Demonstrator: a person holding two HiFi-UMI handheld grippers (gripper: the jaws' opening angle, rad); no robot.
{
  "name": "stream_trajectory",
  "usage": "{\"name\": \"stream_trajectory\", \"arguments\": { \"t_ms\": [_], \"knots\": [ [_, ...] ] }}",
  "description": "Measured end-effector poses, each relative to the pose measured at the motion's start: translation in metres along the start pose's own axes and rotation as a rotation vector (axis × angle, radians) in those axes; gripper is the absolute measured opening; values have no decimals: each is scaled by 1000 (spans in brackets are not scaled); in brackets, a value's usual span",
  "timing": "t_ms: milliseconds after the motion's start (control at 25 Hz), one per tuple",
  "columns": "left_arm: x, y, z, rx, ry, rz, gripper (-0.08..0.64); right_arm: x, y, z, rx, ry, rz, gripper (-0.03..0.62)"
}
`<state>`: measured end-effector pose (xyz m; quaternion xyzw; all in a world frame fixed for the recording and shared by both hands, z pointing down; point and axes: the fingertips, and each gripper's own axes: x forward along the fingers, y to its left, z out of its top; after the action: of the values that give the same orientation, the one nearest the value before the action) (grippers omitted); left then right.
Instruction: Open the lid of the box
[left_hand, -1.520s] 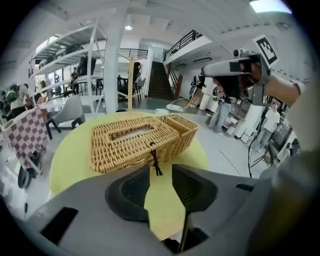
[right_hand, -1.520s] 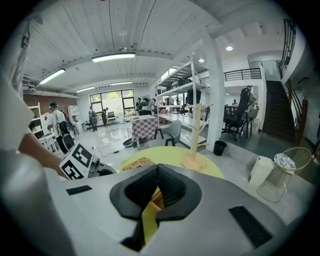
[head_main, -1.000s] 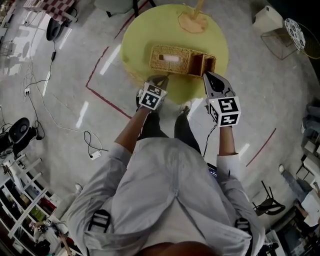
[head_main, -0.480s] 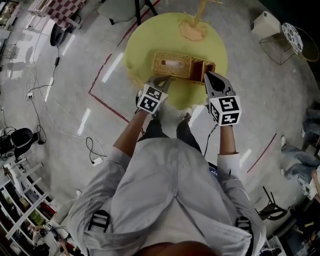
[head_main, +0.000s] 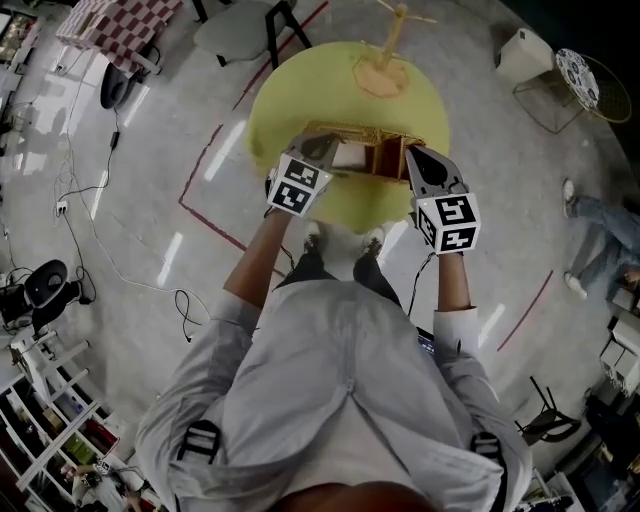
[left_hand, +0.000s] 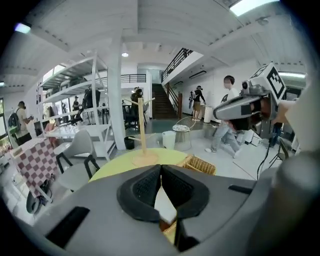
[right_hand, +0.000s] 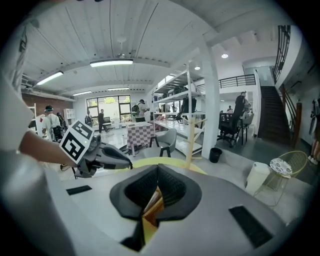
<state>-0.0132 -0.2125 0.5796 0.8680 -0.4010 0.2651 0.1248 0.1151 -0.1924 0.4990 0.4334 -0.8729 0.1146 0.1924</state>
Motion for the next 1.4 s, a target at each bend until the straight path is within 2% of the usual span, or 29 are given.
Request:
{"name": "stream_trajectory", "arguments": {
  "t_ms": [360,680,1040,1240,1400],
  "knots": [
    [32,39,44,37,-46,31,34,16,-32,-3,27,21,-37,21],
    [67,71,61,23,-47,46,34,33,-55,-5,51,40,-66,21],
    [121,103,60,27,27,11,35,60,-81,-8,80,68,-85,21],
    [153,117,44,12,88,-2,35,74,-92,-9,93,87,-87,23],
    [176,123,19,-10,179,-30,35,82,-97,-8,100,94,-86,21]
  ]
}}
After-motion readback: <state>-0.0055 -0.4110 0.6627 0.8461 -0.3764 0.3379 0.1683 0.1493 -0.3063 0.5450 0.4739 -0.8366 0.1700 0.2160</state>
